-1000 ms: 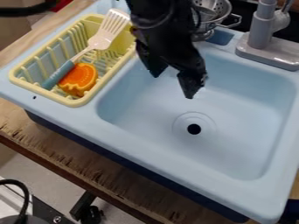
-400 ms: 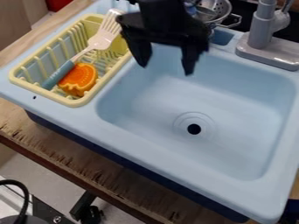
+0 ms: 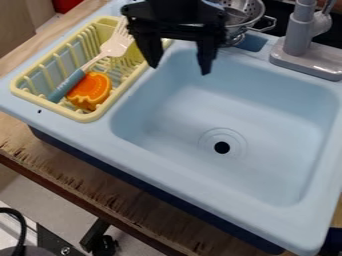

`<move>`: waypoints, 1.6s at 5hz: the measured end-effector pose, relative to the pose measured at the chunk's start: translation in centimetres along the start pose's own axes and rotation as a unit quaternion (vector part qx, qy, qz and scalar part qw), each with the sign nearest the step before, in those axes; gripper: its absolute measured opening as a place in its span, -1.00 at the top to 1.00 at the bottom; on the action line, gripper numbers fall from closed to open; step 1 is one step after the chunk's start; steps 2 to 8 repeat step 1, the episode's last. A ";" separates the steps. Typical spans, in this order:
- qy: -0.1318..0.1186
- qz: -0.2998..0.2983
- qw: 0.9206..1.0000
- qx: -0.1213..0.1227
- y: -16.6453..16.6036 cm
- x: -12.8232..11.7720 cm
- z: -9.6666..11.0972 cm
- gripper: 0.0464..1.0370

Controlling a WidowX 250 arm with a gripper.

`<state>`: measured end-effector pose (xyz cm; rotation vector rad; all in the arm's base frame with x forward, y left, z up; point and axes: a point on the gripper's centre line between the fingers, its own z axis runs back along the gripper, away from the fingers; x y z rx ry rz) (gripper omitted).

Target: Moved the colander to the top of the sink

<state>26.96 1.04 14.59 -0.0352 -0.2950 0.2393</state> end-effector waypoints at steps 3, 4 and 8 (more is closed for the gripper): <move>0.007 0.001 1.000 0.000 2.3 0.6 0.8 -0.92; 0.007 0.001 1.000 0.000 2.3 0.6 0.8 -0.92; 0.007 0.001 1.000 0.000 2.3 0.6 0.8 -0.92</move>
